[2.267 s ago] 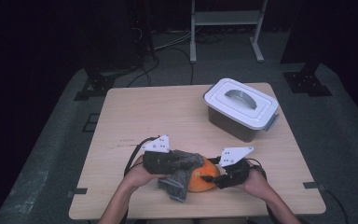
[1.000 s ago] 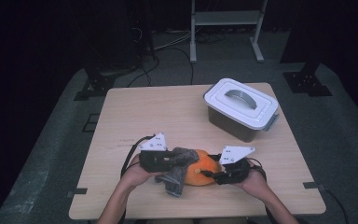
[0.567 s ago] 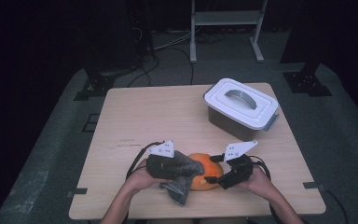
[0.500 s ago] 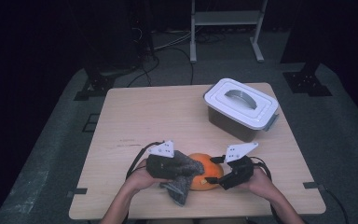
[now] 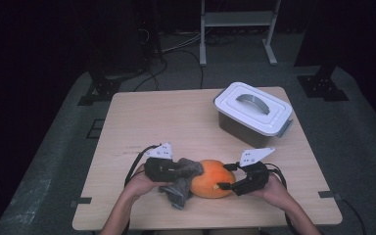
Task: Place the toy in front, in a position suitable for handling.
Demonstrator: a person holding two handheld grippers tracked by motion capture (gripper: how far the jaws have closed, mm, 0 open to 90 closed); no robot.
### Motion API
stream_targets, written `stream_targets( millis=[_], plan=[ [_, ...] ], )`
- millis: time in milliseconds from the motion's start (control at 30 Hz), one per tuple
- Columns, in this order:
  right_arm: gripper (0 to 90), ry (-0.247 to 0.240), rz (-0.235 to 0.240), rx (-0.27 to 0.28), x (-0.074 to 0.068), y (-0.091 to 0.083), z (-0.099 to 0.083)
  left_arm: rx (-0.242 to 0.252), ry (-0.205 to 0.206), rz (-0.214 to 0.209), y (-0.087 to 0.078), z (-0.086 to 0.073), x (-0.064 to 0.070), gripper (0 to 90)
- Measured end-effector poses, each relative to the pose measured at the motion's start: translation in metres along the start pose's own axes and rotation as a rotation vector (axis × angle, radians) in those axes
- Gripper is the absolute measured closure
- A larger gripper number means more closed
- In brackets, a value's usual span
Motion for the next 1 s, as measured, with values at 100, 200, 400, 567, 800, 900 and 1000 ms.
stream_targets(
  millis=[100, 200, 400, 567, 800, 900, 1000],
  plan=[
    [30.3, -0.001, -0.007, 0.010, -0.004, 0.003, 0.002, 0.043, 0.023, -0.045, 0.003, 0.013, 0.013, 76.2],
    [28.8, -0.033, -0.011, 0.001, -0.011, 0.008, 0.004, 0.005, 0.067, -0.030, 0.009, 0.015, 0.019, 76.2],
    [22.2, -0.013, 0.001, -0.017, -0.006, 0.000, 0.008, -0.030, 0.063, -0.036, 0.011, 0.005, 0.018, 76.2],
    [16.9, -0.014, 0.002, -0.054, -0.005, -0.002, 0.007, -0.056, 0.069, -0.077, 0.012, 0.001, 0.021, 76.2],
    [16.0, 0.065, 0.062, -0.053, -0.004, 0.009, -0.005, -0.051, 0.073, -0.079, 0.015, 0.002, 0.024, 76.3],
    [32.0, 0.056, 0.039, -0.052, -0.005, 0.009, -0.005, -0.028, 0.061, -0.061, 0.014, 0.007, 0.022, 76.4],
    [43.0, -0.014, -0.014, -0.025, -0.005, 0.006, 0.003, 0.006, 0.065, -0.028, 0.010, 0.014, 0.019, 76.3]
  ],
)
Point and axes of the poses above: each handheld gripper's, and its own axes: y roughly forward along the jaws, z roughly out of its top, x roughly to its right, the point moved 9 cm from there along y, roughly forward along the jaws, and after that the axes turned 3 degrees about x, right-handed, at the moved point
